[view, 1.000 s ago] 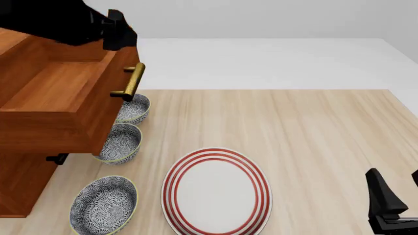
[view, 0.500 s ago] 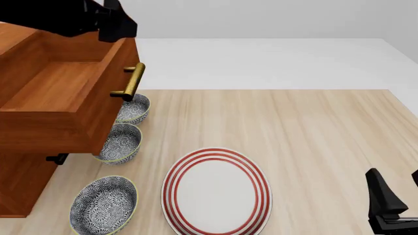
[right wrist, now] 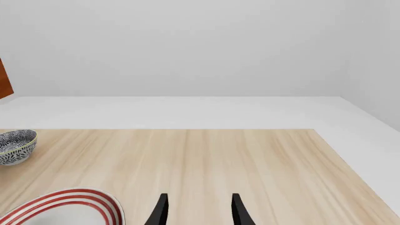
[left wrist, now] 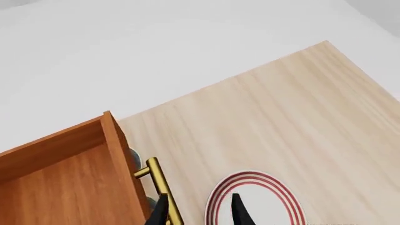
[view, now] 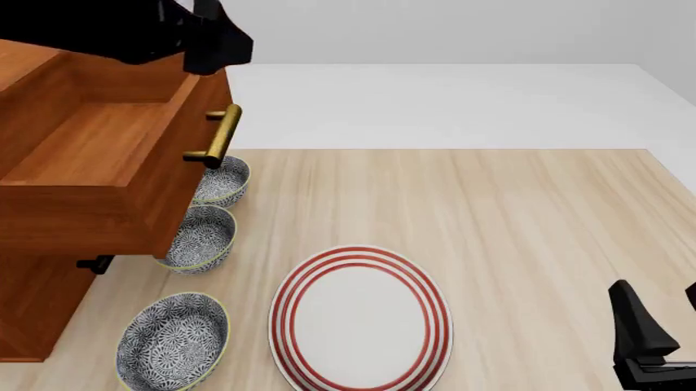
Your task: Open the top drawer of the cabinet.
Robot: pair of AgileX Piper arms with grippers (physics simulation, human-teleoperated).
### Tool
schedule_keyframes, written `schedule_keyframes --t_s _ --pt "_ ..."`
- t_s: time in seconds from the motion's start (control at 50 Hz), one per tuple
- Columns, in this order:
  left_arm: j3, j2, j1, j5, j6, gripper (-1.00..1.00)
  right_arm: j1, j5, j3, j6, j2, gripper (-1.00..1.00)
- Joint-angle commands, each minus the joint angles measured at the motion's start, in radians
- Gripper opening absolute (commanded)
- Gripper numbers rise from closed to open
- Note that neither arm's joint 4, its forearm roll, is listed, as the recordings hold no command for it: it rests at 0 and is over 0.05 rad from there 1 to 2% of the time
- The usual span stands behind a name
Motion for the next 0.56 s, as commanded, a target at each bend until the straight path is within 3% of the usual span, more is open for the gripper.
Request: schedule_keyframes --t_s 0.02,0.18,0.56 --pt "0.009 0.011 -0.045 -0.035 -0.006 1.00 0.000 0.000 0.000 0.000 0.000 1.00" --pt "0.055 0.020 -0.065 -0.096 -0.024 1.00 0.000 0.000 0.000 0.000 0.000 1.00" --pt "0.018 0.012 -0.092 -0.101 -0.034 1.00 0.000 0.000 0.000 0.000 0.000 1.00"
